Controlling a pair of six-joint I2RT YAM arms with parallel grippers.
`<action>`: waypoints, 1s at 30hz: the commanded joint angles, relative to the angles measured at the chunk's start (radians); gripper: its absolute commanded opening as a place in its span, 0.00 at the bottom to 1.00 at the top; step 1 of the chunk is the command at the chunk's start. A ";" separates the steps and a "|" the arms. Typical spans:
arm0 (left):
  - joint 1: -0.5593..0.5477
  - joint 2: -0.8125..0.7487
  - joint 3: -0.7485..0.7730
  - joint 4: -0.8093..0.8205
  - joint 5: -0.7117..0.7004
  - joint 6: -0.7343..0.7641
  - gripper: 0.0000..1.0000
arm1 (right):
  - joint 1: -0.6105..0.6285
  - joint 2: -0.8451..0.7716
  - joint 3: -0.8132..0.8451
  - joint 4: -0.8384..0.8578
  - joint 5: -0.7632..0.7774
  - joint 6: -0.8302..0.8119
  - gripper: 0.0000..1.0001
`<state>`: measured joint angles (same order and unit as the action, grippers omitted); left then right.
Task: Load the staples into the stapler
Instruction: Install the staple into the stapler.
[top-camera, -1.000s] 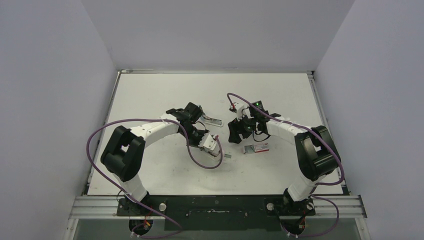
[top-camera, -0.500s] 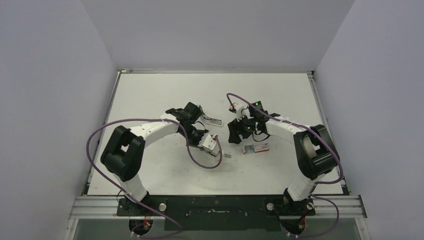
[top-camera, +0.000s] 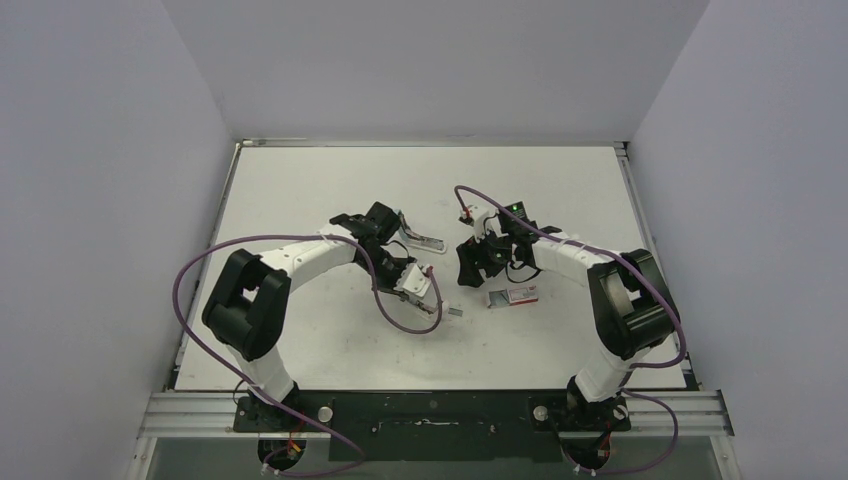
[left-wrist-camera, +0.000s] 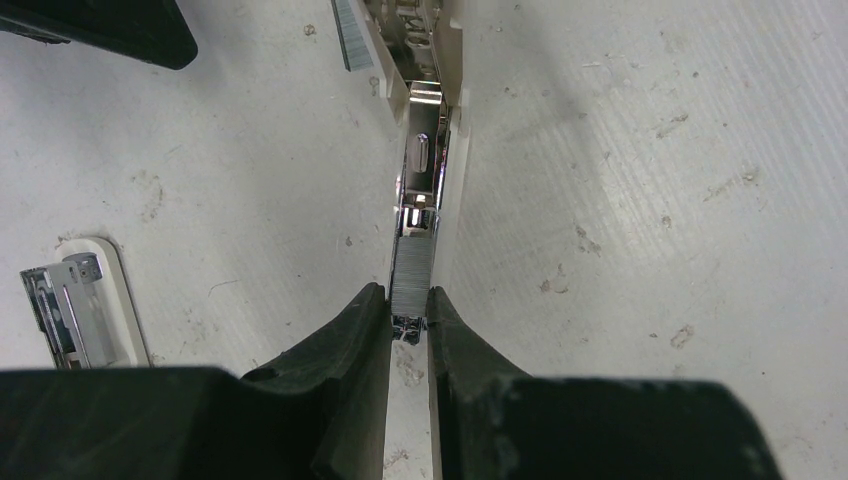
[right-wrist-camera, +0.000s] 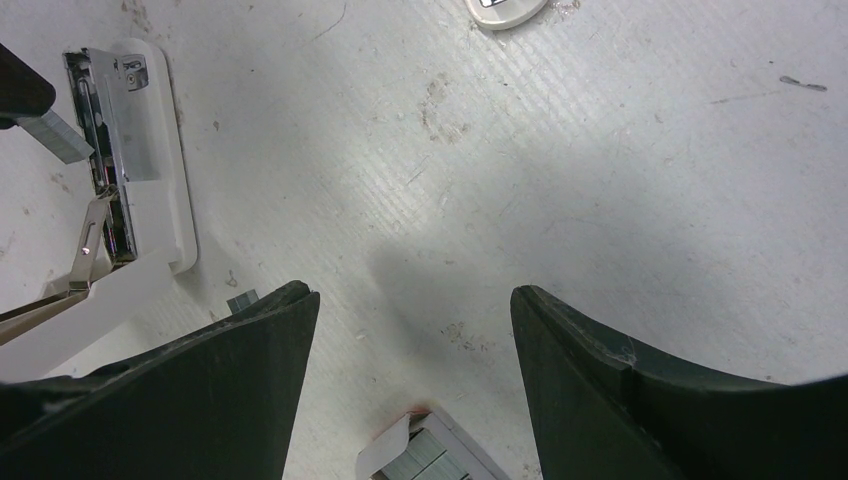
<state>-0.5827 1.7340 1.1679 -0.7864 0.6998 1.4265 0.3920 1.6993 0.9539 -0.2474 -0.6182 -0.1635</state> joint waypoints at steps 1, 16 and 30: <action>0.004 0.018 0.051 -0.023 0.037 0.026 0.00 | -0.007 -0.003 0.039 0.019 -0.020 -0.010 0.72; 0.006 0.037 0.059 -0.032 0.009 0.045 0.00 | -0.011 -0.002 0.039 0.017 -0.026 -0.010 0.72; 0.017 0.040 0.061 -0.043 0.009 0.059 0.00 | -0.011 0.003 0.040 0.018 -0.028 -0.010 0.72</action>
<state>-0.5743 1.7676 1.1904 -0.8021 0.6884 1.4597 0.3859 1.6993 0.9539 -0.2474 -0.6186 -0.1635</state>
